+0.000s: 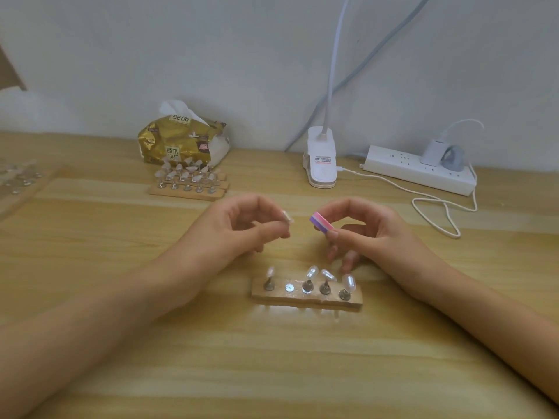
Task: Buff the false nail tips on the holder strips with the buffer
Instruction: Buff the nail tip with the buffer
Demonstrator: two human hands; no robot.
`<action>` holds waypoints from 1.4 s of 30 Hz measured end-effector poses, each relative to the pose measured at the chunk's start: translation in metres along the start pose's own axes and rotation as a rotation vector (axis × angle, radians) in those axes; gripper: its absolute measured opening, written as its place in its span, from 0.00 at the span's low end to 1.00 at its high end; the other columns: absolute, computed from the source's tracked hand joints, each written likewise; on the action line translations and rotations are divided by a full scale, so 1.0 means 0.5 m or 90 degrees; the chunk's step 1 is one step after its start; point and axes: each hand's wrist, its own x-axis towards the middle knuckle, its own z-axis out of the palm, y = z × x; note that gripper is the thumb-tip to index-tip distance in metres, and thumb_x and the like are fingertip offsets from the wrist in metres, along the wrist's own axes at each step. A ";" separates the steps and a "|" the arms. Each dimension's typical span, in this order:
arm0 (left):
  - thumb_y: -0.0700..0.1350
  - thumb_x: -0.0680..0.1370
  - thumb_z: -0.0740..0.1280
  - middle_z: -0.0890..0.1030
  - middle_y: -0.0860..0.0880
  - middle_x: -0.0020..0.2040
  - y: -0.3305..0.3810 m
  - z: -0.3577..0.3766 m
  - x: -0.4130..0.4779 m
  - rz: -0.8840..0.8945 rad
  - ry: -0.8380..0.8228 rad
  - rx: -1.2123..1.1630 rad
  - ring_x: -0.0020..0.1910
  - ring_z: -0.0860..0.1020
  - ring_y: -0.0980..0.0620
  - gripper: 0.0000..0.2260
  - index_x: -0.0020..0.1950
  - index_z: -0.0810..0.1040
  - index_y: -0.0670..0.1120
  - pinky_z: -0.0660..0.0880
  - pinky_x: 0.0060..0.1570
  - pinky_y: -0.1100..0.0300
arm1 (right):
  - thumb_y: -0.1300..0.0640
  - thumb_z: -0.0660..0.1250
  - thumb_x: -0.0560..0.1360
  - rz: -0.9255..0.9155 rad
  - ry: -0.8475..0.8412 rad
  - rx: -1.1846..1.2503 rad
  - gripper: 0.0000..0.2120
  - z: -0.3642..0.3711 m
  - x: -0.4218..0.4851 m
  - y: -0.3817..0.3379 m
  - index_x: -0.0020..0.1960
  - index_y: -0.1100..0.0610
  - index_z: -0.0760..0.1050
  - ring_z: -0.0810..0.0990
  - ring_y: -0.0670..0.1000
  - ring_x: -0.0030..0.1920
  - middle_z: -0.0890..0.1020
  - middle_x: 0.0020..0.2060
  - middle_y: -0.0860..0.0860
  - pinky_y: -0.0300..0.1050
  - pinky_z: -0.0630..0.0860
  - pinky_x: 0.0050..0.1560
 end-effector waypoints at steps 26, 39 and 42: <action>0.37 0.73 0.74 0.82 0.58 0.31 -0.032 0.028 0.047 0.056 -0.003 0.065 0.25 0.77 0.60 0.07 0.39 0.80 0.47 0.68 0.26 0.75 | 0.63 0.75 0.73 -0.259 0.094 -0.244 0.07 0.028 0.014 -0.003 0.50 0.57 0.81 0.83 0.49 0.50 0.84 0.47 0.46 0.46 0.81 0.40; 0.41 0.72 0.75 0.84 0.54 0.41 -0.033 0.025 0.047 0.032 0.015 0.078 0.25 0.76 0.55 0.07 0.38 0.81 0.51 0.72 0.31 0.68 | 0.65 0.75 0.73 -0.261 0.120 -0.259 0.08 0.023 0.013 -0.006 0.50 0.58 0.78 0.83 0.48 0.52 0.83 0.47 0.45 0.43 0.81 0.43; 0.41 0.72 0.76 0.82 0.56 0.40 -0.034 0.024 0.046 0.032 0.018 0.092 0.24 0.75 0.56 0.08 0.37 0.81 0.52 0.71 0.29 0.68 | 0.64 0.73 0.75 -0.226 0.067 -0.329 0.06 0.024 0.014 -0.002 0.49 0.58 0.79 0.82 0.47 0.52 0.83 0.46 0.43 0.43 0.80 0.42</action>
